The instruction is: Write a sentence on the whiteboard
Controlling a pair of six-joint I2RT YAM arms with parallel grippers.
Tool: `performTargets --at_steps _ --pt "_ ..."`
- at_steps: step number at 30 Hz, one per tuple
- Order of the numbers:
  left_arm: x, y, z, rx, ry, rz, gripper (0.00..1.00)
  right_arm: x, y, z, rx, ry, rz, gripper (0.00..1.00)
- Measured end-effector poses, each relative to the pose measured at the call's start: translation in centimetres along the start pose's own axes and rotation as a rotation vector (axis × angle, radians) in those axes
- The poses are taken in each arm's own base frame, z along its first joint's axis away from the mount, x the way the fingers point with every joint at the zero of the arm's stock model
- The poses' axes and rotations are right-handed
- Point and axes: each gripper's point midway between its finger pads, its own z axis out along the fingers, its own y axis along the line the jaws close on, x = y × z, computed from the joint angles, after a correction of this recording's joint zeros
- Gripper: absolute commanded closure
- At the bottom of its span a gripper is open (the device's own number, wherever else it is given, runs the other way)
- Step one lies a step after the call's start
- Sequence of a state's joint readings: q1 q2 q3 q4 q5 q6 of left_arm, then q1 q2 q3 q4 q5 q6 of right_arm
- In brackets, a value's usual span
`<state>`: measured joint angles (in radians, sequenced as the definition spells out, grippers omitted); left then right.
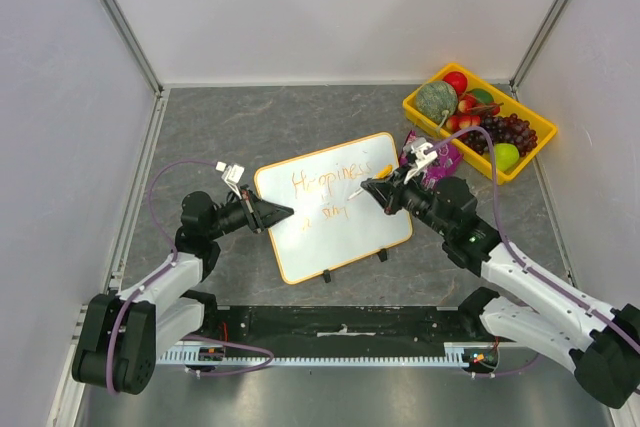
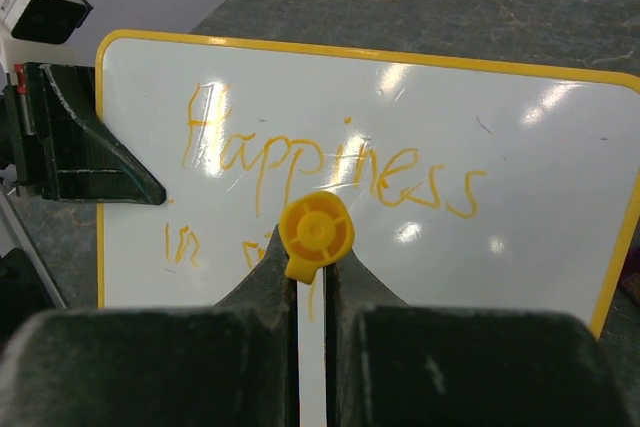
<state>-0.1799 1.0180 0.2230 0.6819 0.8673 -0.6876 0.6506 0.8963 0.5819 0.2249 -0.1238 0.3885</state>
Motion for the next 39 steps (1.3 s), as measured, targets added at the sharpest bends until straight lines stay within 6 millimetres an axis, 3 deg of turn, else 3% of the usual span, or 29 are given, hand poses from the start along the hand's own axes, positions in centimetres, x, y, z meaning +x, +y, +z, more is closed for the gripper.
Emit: performTargets --at_steps 14,39 --pt "0.0 0.1 0.1 0.001 0.001 0.000 0.98 1.7 -2.2 1.0 0.110 0.008 0.001 1.00" --pt "0.1 0.3 0.2 -0.002 0.003 -0.021 0.98 3.2 -2.5 0.8 0.111 0.021 0.014 1.00"
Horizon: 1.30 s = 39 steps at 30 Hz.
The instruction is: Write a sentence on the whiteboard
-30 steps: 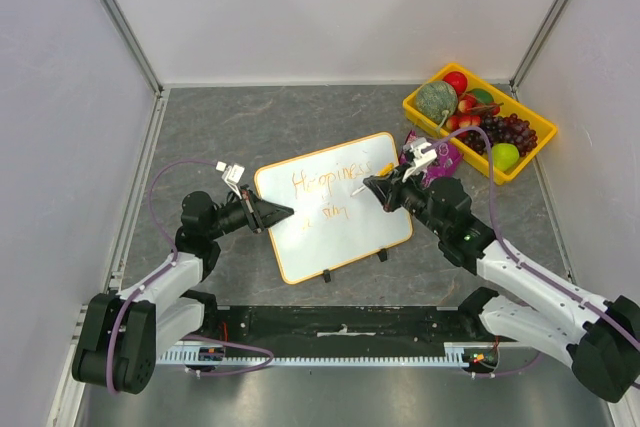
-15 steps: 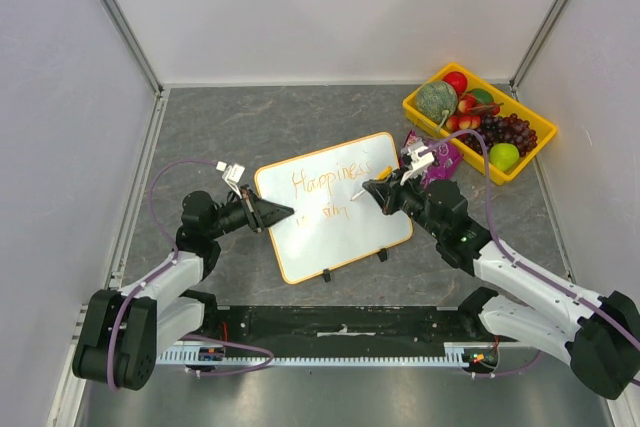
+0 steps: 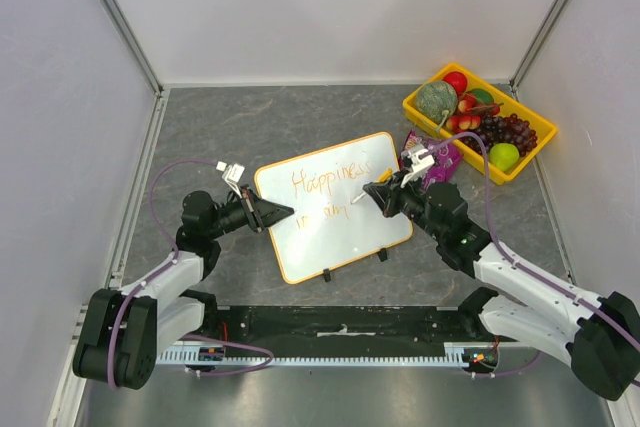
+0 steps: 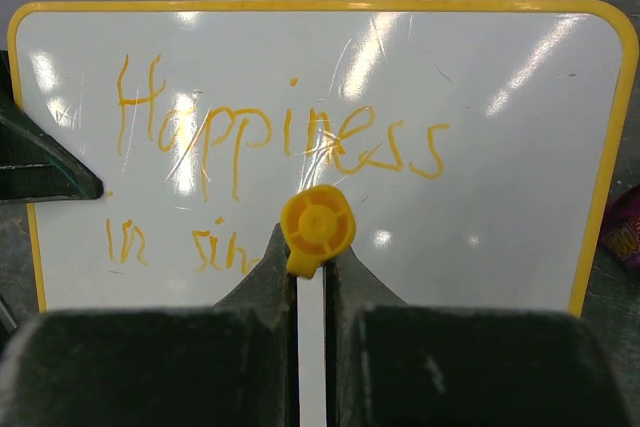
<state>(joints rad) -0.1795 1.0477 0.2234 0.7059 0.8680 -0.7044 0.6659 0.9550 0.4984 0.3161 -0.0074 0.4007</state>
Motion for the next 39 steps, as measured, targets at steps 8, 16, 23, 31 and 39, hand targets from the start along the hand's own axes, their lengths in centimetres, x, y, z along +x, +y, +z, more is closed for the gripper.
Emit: performTargets --at_steps 8,16,23,31,39 --pt "0.0 0.0 0.0 0.000 0.001 -0.002 0.98 1.2 0.2 -0.7 -0.019 0.033 0.000 1.00" --pt "0.0 0.0 0.0 0.000 0.001 -0.002 0.98 3.0 0.6 -1.6 -0.050 0.086 0.007 1.00" --pt "0.0 0.0 0.0 0.004 0.000 0.002 0.98 2.8 0.6 -1.9 -0.044 0.093 0.014 1.00" --pt "0.0 0.0 0.0 0.004 0.000 0.001 0.98 -1.9 1.6 -0.7 -0.047 -0.003 0.024 1.00" --pt "0.0 0.0 0.0 0.004 0.001 0.002 0.98 -1.4 0.6 0.4 0.009 0.011 0.025 1.00"
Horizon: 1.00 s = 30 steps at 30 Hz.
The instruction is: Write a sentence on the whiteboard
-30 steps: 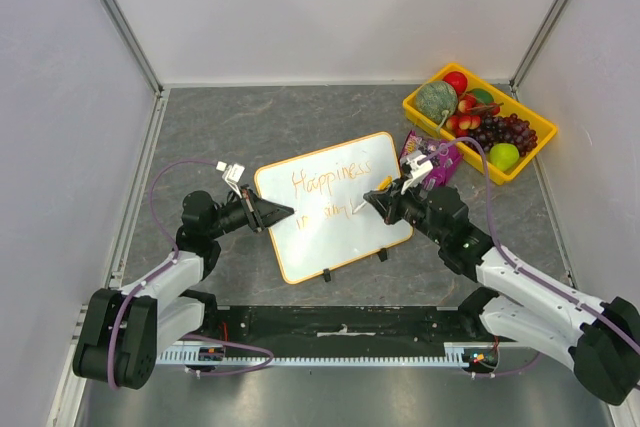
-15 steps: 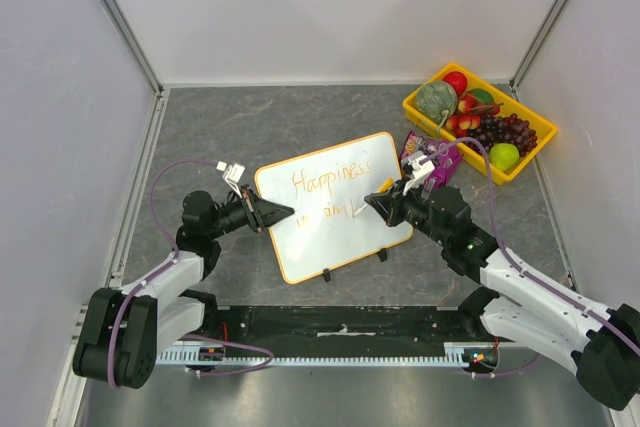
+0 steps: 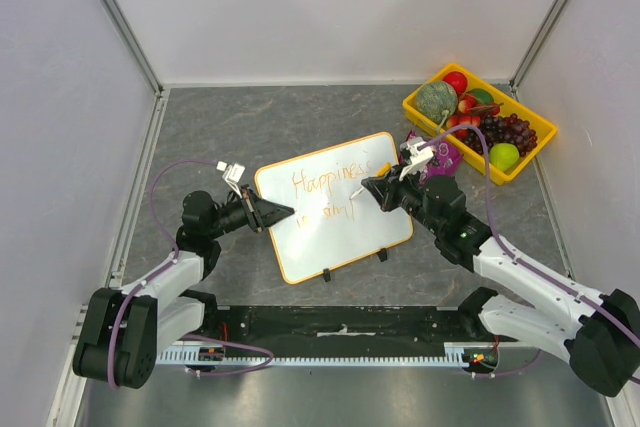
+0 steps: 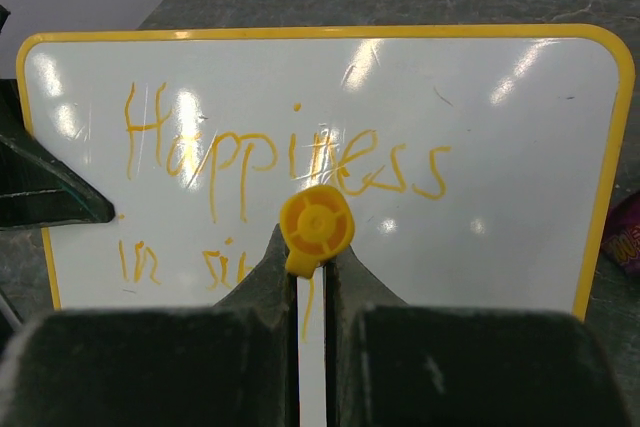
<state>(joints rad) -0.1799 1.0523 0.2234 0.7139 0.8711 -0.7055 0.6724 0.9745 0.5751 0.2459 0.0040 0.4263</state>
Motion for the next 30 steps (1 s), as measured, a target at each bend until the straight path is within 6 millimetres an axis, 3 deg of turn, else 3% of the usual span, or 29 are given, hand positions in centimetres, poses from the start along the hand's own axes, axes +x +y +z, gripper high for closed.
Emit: performTargets --at_steps 30 --pt "0.0 0.1 0.0 -0.003 0.001 -0.009 0.98 0.7 -1.5 0.0 0.070 0.015 -0.031 1.00"
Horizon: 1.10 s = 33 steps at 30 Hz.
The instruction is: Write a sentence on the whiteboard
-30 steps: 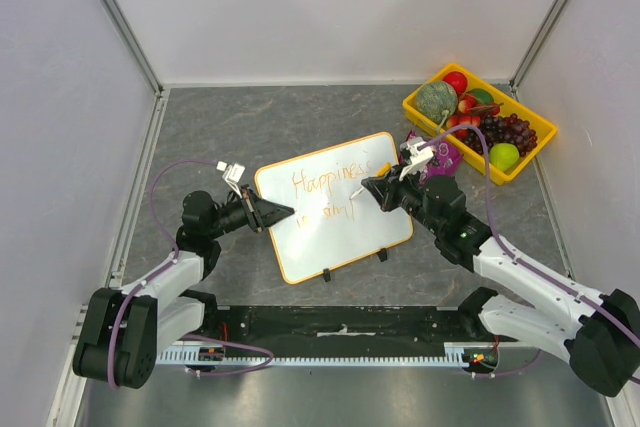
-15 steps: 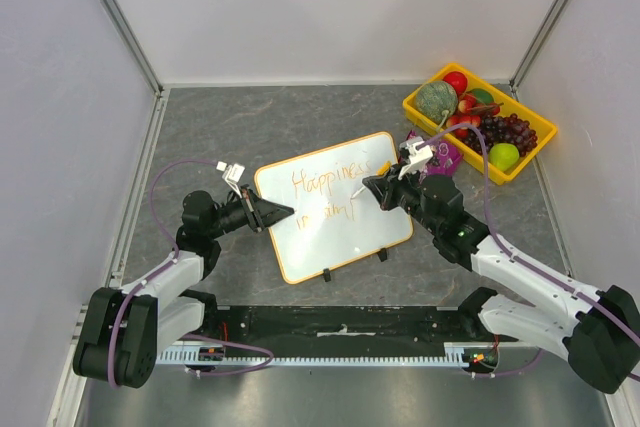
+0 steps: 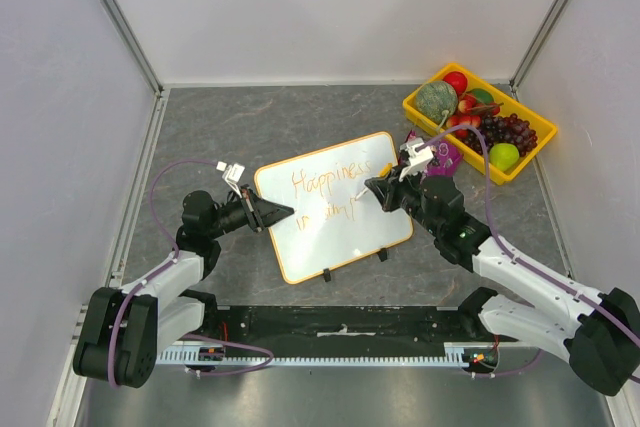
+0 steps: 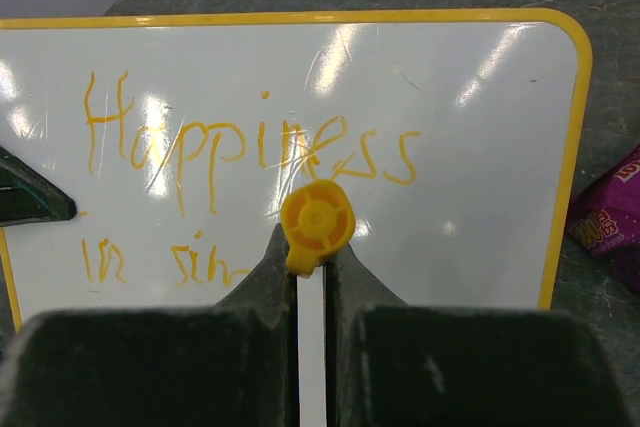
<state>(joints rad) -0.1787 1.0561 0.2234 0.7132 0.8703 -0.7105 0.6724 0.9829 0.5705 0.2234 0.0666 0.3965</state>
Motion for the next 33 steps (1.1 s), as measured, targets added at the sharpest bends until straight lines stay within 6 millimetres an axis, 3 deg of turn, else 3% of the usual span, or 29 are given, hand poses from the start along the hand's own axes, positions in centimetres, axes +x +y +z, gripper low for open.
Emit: performTargets --at_steps 12,20,29,33 --pt "0.0 0.0 0.0 0.002 0.002 -0.003 0.98 0.7 1.0 -0.3 -0.061 0.025 0.040 1.00" --pt "0.0 0.0 0.0 0.004 0.001 0.000 0.98 -1.6 -0.8 -1.3 -0.022 -0.051 0.083 1.00" --pt "0.0 0.0 0.0 0.004 0.001 -0.001 0.98 -0.2 -1.7 -0.3 0.009 -0.006 0.102 1.00" --pt "0.0 0.0 0.0 0.003 0.002 -0.002 0.98 -0.7 -1.6 0.0 0.004 -0.019 0.105 1.00"
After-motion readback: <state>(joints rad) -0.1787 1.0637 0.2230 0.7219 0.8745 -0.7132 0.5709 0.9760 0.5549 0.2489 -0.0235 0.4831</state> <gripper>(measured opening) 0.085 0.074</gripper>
